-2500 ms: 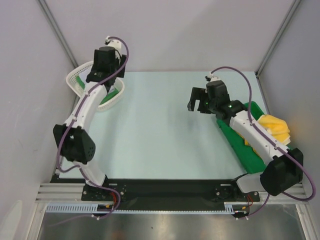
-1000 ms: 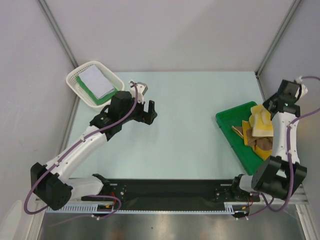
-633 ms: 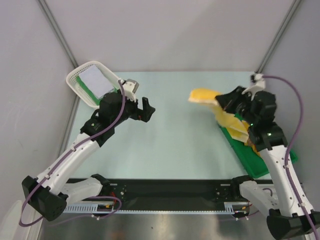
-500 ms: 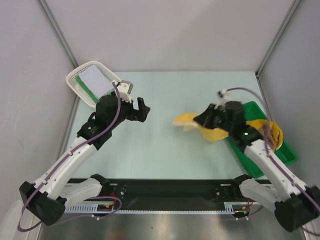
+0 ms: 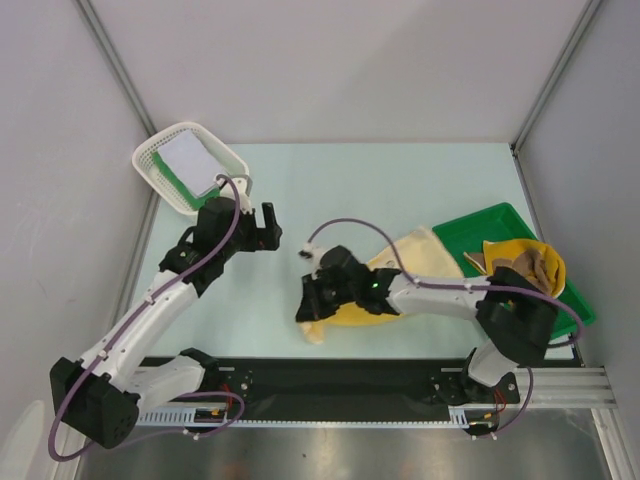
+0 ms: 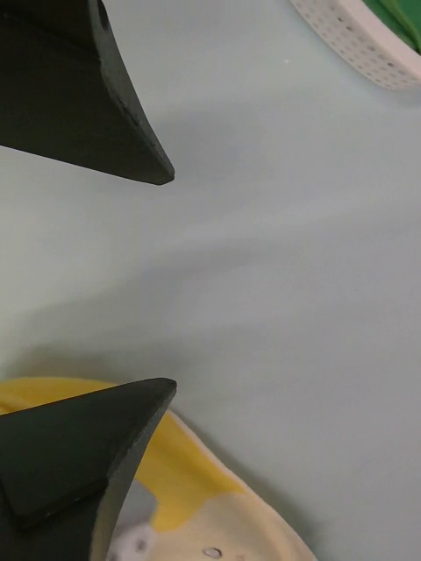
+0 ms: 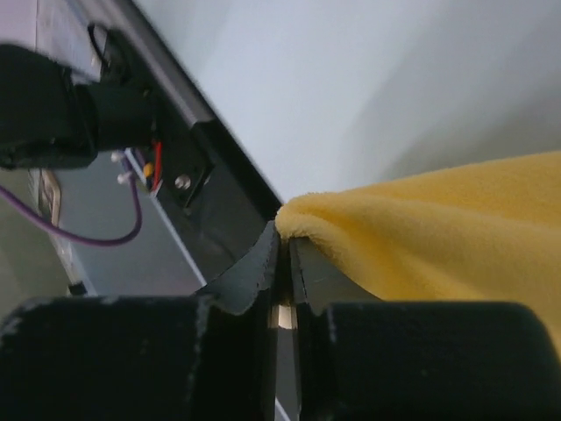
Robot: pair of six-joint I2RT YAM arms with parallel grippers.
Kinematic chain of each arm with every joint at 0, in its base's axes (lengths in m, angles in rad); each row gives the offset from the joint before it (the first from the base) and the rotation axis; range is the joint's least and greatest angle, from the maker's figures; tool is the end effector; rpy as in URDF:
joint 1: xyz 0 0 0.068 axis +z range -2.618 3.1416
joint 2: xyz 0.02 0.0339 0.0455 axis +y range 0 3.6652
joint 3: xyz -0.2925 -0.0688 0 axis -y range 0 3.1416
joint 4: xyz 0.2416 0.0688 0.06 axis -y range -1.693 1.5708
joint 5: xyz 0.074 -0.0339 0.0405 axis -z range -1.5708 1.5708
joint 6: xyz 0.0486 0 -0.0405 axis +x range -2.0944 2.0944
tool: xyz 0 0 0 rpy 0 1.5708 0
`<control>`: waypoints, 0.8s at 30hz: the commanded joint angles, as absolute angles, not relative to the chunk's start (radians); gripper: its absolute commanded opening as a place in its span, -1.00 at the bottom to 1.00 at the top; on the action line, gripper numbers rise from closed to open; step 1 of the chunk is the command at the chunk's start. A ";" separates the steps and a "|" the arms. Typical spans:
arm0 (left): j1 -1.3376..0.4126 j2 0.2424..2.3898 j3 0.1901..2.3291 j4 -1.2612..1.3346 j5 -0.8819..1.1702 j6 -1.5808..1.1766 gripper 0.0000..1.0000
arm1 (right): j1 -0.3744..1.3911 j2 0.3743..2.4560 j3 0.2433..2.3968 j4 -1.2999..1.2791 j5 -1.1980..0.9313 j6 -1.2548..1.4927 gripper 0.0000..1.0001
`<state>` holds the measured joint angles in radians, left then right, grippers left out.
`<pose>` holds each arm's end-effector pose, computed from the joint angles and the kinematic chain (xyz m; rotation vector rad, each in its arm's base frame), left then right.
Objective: Fold and stack the towels
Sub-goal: Move the towel to the center of the board, then flatten out the crumpled towel
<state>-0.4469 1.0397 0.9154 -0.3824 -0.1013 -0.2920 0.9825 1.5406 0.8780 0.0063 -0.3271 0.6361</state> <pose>0.2059 -0.0932 0.3359 0.0996 2.0908 -0.3458 0.1722 0.2862 0.2313 -0.6262 2.4098 1.1664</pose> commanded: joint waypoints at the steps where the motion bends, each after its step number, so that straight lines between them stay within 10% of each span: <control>1: -0.410 1.034 0.897 -0.394 -0.072 -0.341 0.96 | 1.115 1.627 1.017 0.109 -0.338 0.634 -0.79; 11: -0.414 1.240 1.002 -0.387 0.202 -0.204 0.86 | 1.128 1.361 0.959 -0.213 0.064 0.704 0.03; 24: -0.693 1.883 1.523 -0.446 0.175 -0.026 0.53 | 0.686 0.855 0.588 -0.668 0.414 1.148 -0.08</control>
<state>-0.6632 1.8252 1.4288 -0.4309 0.1658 -0.0956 0.7471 0.9306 0.6178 -0.5201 0.3023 0.9886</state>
